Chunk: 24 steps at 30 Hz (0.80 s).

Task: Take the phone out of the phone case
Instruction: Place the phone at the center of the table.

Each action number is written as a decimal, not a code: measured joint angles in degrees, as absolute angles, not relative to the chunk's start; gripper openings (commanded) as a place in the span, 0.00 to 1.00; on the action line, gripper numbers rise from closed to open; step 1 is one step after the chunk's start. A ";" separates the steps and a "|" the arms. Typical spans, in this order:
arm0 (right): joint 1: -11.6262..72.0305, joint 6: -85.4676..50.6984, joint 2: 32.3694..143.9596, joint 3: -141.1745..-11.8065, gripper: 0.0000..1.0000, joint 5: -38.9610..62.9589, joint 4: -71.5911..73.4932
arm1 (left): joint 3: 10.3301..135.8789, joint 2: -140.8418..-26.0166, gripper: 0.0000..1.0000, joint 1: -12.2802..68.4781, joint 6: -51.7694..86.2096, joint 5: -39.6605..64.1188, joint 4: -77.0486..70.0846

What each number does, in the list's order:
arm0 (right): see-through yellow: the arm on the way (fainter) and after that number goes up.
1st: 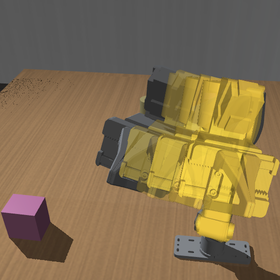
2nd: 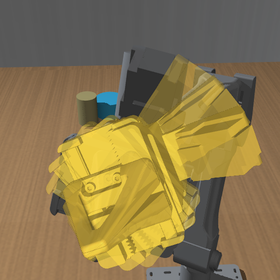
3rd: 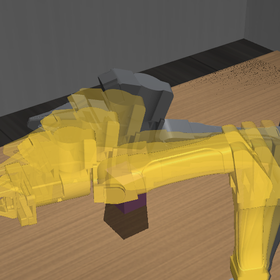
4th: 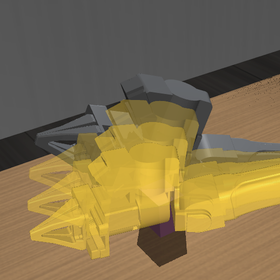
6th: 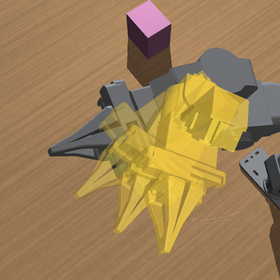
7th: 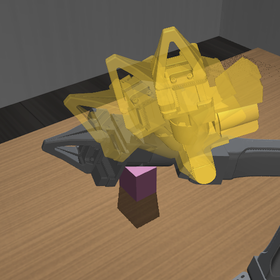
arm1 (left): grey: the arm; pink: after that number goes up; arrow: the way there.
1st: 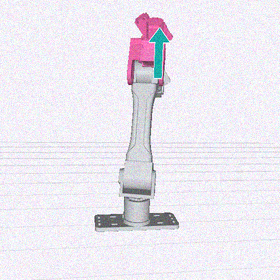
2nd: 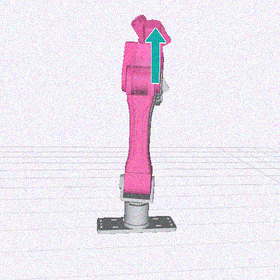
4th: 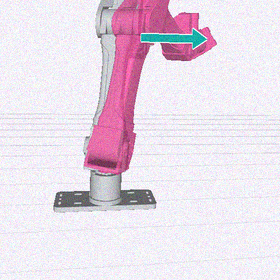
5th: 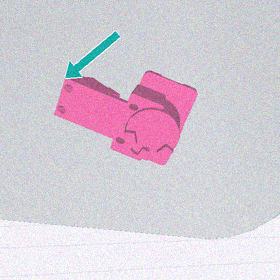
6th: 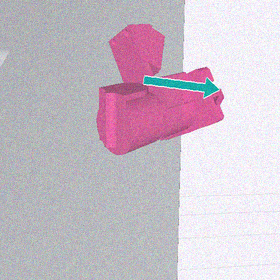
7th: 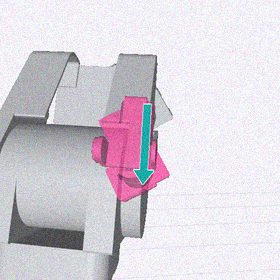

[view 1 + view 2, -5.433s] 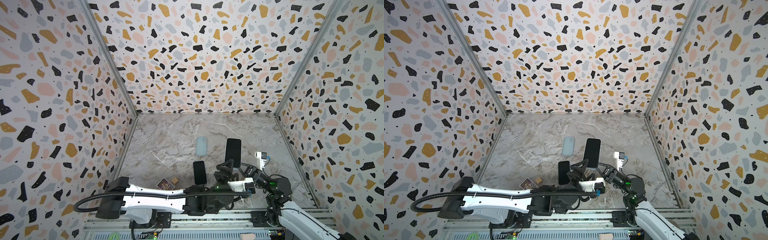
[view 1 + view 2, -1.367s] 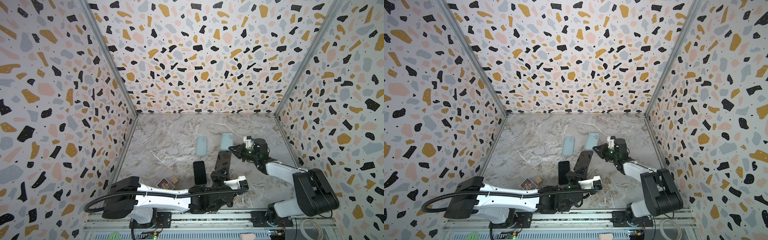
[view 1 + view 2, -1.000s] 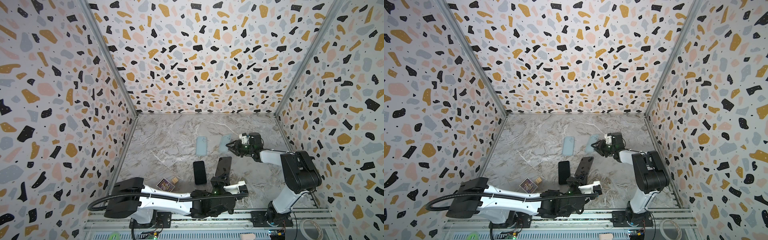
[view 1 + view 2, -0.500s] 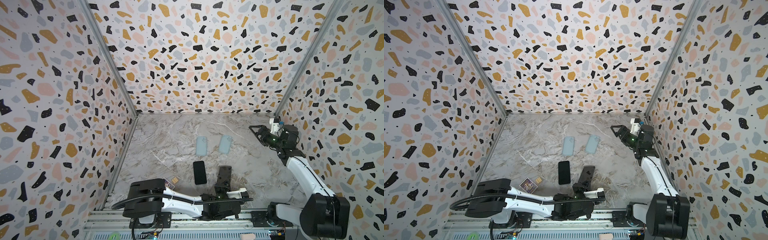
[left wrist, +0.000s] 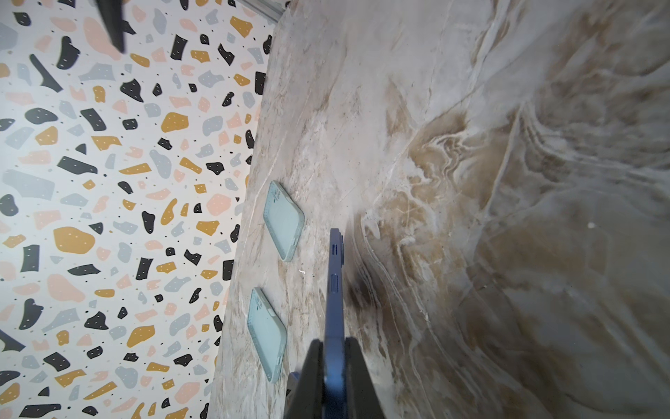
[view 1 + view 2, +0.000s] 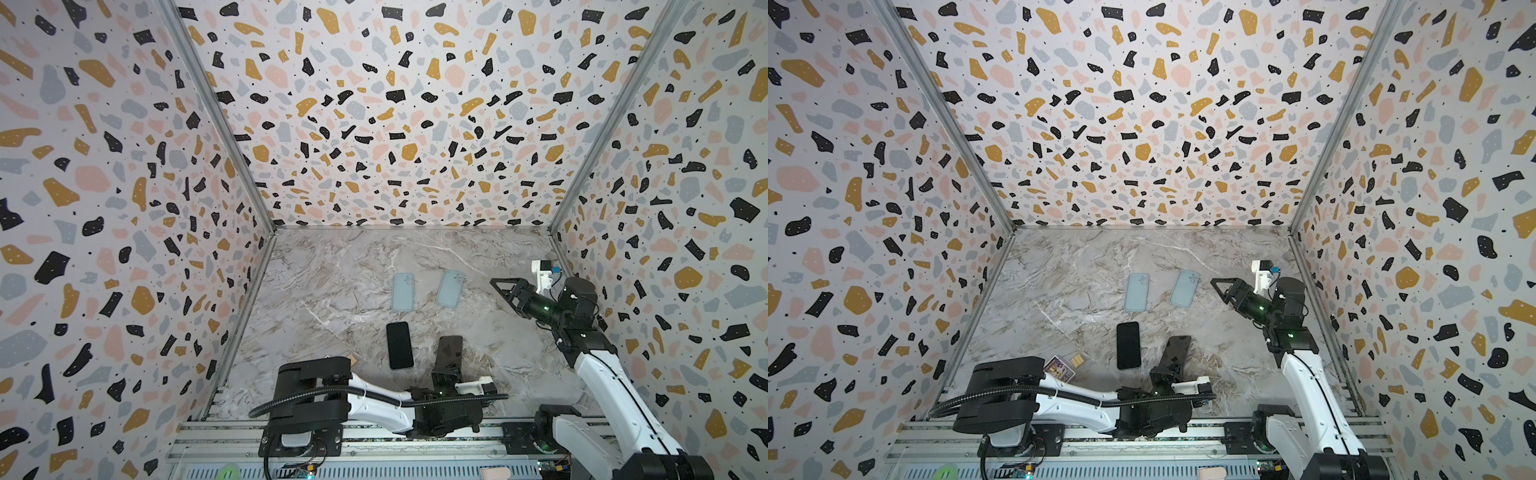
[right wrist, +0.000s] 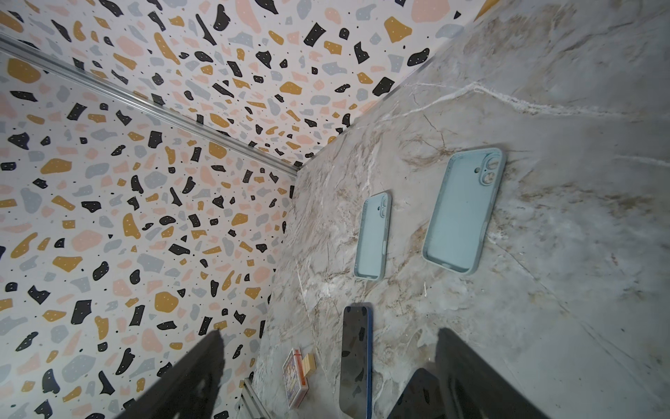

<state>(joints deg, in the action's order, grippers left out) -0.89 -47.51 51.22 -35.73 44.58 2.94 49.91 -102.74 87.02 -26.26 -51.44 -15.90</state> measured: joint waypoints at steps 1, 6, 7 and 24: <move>-0.89 -47.57 50.43 -35.51 0.92 44.64 2.92 | 49.95 -103.31 0.00 86.78 -26.33 -51.64 -15.92; -0.89 -48.14 48.31 -34.46 0.92 44.84 2.92 | 52.05 -105.80 0.00 86.28 -26.35 -53.25 -15.57; -0.89 -48.40 48.01 -34.13 0.92 44.86 2.94 | 52.58 -106.39 0.00 86.24 -26.33 -53.56 -15.49; -2.26 -49.84 38.79 -30.48 0.93 46.19 -1.04 | 53.52 -112.27 0.60 84.38 -24.40 -53.63 -15.03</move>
<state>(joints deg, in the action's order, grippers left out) -2.26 -49.84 38.79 -30.48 46.19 -1.04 53.52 -112.27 84.38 -24.40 -53.63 -15.03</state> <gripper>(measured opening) 0.930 0.507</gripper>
